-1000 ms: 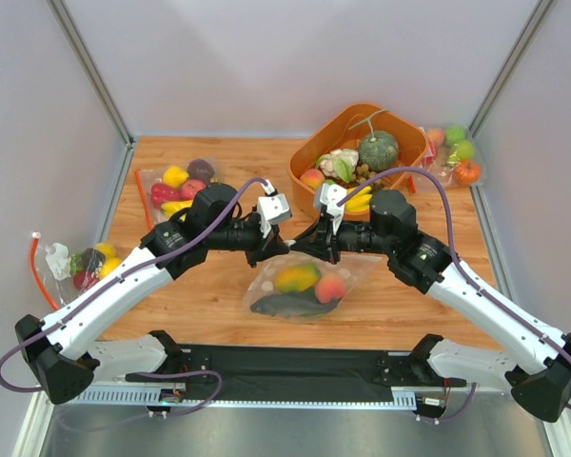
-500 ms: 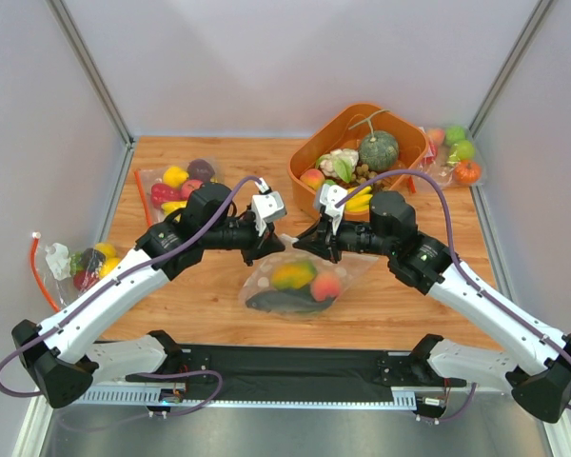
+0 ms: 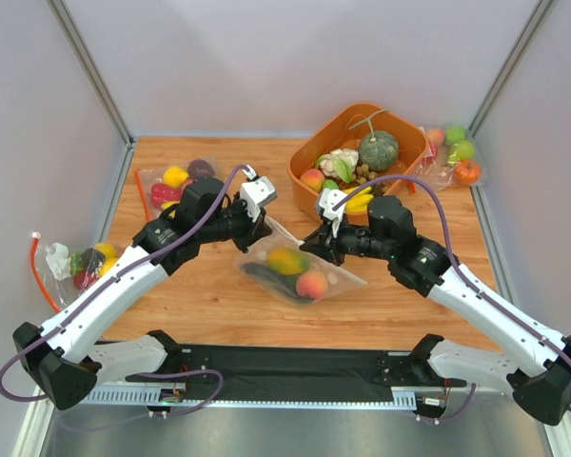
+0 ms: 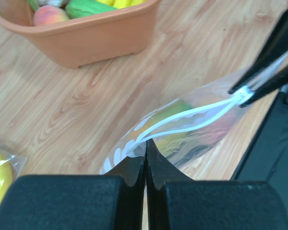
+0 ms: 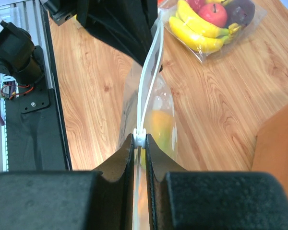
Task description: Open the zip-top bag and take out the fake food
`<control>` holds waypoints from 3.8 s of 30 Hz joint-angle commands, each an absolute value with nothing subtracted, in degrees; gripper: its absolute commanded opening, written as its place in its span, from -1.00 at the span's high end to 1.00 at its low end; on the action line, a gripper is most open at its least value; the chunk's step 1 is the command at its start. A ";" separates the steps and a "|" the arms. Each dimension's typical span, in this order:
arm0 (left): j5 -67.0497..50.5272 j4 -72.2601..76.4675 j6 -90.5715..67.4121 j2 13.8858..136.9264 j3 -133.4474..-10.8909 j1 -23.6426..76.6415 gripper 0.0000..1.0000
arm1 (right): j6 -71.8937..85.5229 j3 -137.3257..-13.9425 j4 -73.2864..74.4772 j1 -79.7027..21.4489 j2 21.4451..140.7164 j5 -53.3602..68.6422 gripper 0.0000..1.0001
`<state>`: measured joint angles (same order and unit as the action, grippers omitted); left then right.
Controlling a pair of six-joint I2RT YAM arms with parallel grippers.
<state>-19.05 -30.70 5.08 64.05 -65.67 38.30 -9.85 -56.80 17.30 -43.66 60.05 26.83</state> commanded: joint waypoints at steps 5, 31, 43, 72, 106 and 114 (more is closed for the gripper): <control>-5.11 -31.55 2.90 65.74 -67.32 35.16 1.00 | -9.14 -56.16 17.49 -43.42 56.52 25.75 0.99; 10.83 -31.91 -2.29 64.78 -67.33 23.91 1.00 | -8.96 -54.31 20.39 -43.42 54.23 22.15 0.99; -24.59 -24.79 4.92 57.75 -63.11 24.69 1.00 | -7.65 -57.65 16.53 -43.42 53.61 25.49 -0.10; -27.86 -28.39 5.98 64.51 -64.95 32.70 1.00 | -1.14 -58.62 7.12 -47.46 62.84 20.04 -0.04; -27.16 -28.39 6.33 63.63 -64.69 33.40 1.00 | -3.78 -63.37 12.83 -52.90 71.10 9.15 0.03; -26.81 -27.78 5.98 62.93 -64.43 33.40 1.00 | -5.10 -64.69 14.76 -56.78 73.21 0.70 0.14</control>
<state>-26.61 -28.97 5.32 64.42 -63.02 33.04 -3.60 -62.19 13.98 -55.64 71.88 4.89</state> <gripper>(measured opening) 0.003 0.437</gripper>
